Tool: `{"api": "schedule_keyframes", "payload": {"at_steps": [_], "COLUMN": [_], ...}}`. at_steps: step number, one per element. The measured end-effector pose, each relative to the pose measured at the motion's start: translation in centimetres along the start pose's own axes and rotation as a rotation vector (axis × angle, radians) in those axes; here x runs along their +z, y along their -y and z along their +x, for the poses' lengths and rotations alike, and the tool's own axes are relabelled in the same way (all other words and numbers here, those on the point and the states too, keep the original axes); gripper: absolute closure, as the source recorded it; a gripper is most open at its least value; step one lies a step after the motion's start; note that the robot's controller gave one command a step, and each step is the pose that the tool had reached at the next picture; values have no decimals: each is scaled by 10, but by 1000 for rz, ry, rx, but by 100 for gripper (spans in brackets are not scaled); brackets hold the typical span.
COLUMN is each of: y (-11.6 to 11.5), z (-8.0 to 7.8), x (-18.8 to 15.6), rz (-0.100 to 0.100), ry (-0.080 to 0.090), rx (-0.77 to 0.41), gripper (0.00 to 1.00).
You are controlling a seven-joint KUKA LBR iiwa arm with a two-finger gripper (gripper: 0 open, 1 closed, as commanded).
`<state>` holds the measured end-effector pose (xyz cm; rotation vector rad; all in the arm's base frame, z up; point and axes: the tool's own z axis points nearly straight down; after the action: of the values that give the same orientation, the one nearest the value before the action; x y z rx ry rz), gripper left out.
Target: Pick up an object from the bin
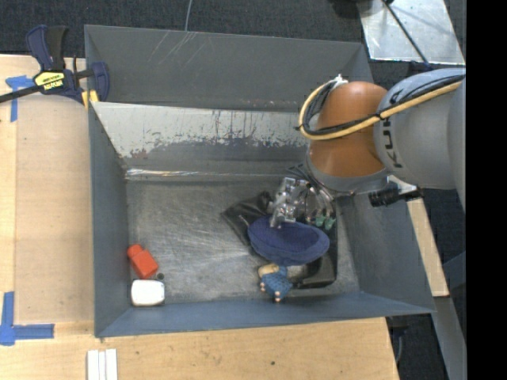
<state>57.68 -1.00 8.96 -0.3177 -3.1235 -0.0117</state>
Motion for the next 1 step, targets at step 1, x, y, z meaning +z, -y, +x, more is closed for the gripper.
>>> {"api": "schedule_keyframes", "payload": {"at_steps": [1], "y": [-2], "z": [-1], "x": [-9], "rz": [4], "ry": [5], "rx": [-2], "gripper": [100]}}
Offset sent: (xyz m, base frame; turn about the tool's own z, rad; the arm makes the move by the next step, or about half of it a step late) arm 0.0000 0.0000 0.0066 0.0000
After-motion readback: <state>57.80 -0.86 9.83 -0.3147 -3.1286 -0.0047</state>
